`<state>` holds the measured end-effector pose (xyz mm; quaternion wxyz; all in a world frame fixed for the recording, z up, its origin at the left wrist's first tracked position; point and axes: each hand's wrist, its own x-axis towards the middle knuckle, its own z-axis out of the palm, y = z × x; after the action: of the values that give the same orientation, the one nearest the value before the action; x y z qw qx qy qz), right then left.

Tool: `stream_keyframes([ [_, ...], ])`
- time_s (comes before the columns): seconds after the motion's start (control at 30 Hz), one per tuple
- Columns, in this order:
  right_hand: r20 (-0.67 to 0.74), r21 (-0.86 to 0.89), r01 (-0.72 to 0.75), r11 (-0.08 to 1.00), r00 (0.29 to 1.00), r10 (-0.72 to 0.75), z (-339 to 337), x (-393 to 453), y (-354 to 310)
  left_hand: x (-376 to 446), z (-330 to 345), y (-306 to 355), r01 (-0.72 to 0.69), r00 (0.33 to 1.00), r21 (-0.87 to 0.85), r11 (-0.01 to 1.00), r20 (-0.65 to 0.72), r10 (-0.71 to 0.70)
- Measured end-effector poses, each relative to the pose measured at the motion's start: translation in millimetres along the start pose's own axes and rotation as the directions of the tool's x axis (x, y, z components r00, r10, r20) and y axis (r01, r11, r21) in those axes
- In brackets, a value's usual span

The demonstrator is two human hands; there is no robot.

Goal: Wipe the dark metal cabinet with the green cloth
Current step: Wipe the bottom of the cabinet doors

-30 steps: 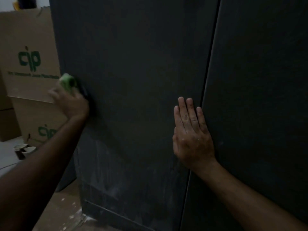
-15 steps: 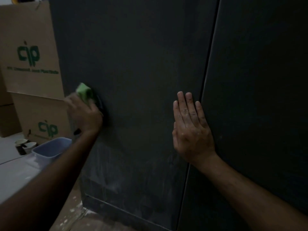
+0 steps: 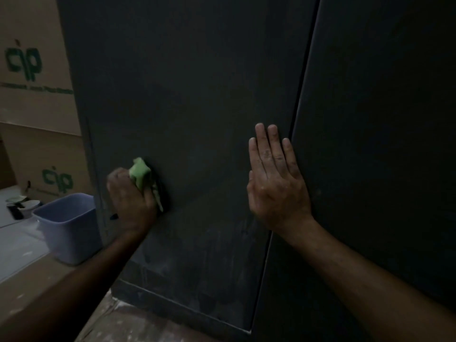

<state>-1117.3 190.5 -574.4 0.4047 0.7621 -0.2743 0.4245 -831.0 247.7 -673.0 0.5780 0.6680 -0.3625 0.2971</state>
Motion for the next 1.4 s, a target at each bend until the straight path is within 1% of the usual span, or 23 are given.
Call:
stream_keyframes([
  [0.07,-0.004,-0.004,-0.01,1.0,1.0,0.01,-0.6,-0.9,1.0,-13.7,-3.3,-29.4,-0.016,0.996,0.08,0.997,0.093,0.008],
  [0.13,0.001,-0.004,-0.016,1.0,1.0,0.016,-1.7,-1.1,0.1,19.8,-1.4,-57.5,0.209,0.964,0.144,0.967,0.136,-0.229],
  [0.2,0.003,0.001,-0.01,1.0,1.0,0.01,-0.9,-0.6,-0.6,73.4,2.2,-66.0,0.48,0.875,0.088,0.873,0.017,-0.484],
  [0.23,0.004,0.005,-0.011,1.0,1.0,0.011,-0.3,-0.4,-0.6,98.5,2.9,-57.2,0.541,0.84,0.02,0.84,-0.041,-0.54],
  [0.3,0.014,0.011,-0.019,1.0,1.0,0.019,-0.7,-0.6,-0.9,120.0,0.9,-21.7,0.447,0.883,-0.01,0.895,-0.158,-0.443],
  [0.37,0.019,0.009,-0.022,1.0,1.0,0.022,-2.8,0.0,-0.4,99.3,-3.5,8.5,0.142,0.982,-0.067,0.988,-0.115,-0.149],
  [0.4,0.021,0.01,-0.018,1.0,1.0,0.018,-3.6,0.6,-0.2,73.4,-4.9,13.6,-0.042,0.998,-0.075,0.996,-0.052,0.038],
  [0.43,0.027,0.01,-0.012,1.0,1.0,0.012,-4.6,1.1,0.4,43.7,-6.1,7.0,-0.191,0.981,-0.075,0.979,0.018,0.193],
  [0.5,0.039,0.004,-0.004,1.0,0.999,0.003,-6.9,0.7,1.7,5.9,-13.5,-25.1,-0.3,0.948,0.006,0.954,0.113,0.297],
  [0.53,0.042,-0.007,-0.003,1.0,0.999,0.003,-7.5,0.3,2.2,11.0,-16.1,-36.6,-0.218,0.969,0.048,0.975,0.131,0.21],
  [0.57,0.042,-0.016,-0.002,1.0,0.999,0.002,-7.6,-0.1,1.7,27.2,-16.7,-40.8,-0.051,0.995,0.079,0.996,0.086,0.044],
  [0.6,0.038,-0.02,0.002,1.0,0.999,-0.001,-6.4,0.4,0.8,52.0,-14.5,-39.7,0.15,0.989,0.08,0.985,-0.012,-0.149],
  [0.63,0.036,-0.02,-0.002,1.0,0.999,0.002,-5.1,0.5,0.0,83.1,-15.6,-30.1,0.317,0.944,0.023,0.948,-0.099,-0.313],
  [0.67,0.035,-0.015,-0.009,1.0,0.999,0.01,-4.3,0.5,-0.5,113.0,-18.8,-15.4,0.377,0.911,-0.059,0.924,-0.155,-0.381],
  [0.7,0.034,-0.009,-0.015,1.0,0.999,0.015,-3.8,0.6,-0.6,139.0,-21.7,4.5,0.351,0.912,-0.122,0.928,-0.181,-0.369],
  [0.77,0.029,-0.001,-0.016,1.0,0.999,0.016,-4.1,0.5,-0.1,157.6,-22.2,47.4,0.136,0.959,-0.18,0.974,-0.223,-0.175],
  [0.83,0.027,0.004,-0.01,1.0,1.0,0.01,-4.6,0.6,0.6,129.5,-16.9,84.3,-0.107,0.982,-0.219,0.97,-0.175,0.069],
  [0.9,0.026,0.007,-0.009,1.0,1.0,0.008,-4.2,0.3,0.3,86.4,-14.1,97.4,-0.29,0.957,-0.273,0.917,-0.096,0.274],
  [1.0,0.024,0.008,-0.02,1.0,1.0,0.02,-3.5,0.7,-0.2,60.1,-25.6,76.9,-0.226,0.973,-0.323,0.919,-0.036,0.227],
  [1.13,0.028,0.005,-0.018,1.0,0.999,0.018,-3.2,0.8,0.2,89.8,-45.4,54.3,-0.018,0.997,-0.037,0.999,-0.08,0.015],
  [1.23,0.036,-0.007,-0.015,1.0,0.999,0.015,-4.9,0.6,0.4,75.2,-44.4,64.0,0.068,0.997,-0.165,0.984,-0.033,-0.075],
  [1.33,0.034,-0.007,-0.016,1.0,0.999,0.017,-6.8,1.0,0.3,32.8,-26.4,84.4,0.035,0.999,-0.258,0.966,0.014,-0.033],
  [1.4,0.034,0.016,-0.009,1.0,0.999,0.008,-6.8,0.7,1.4,26.9,-16.8,85.7,-0.024,0.999,-0.199,0.98,0.038,0.033],
])
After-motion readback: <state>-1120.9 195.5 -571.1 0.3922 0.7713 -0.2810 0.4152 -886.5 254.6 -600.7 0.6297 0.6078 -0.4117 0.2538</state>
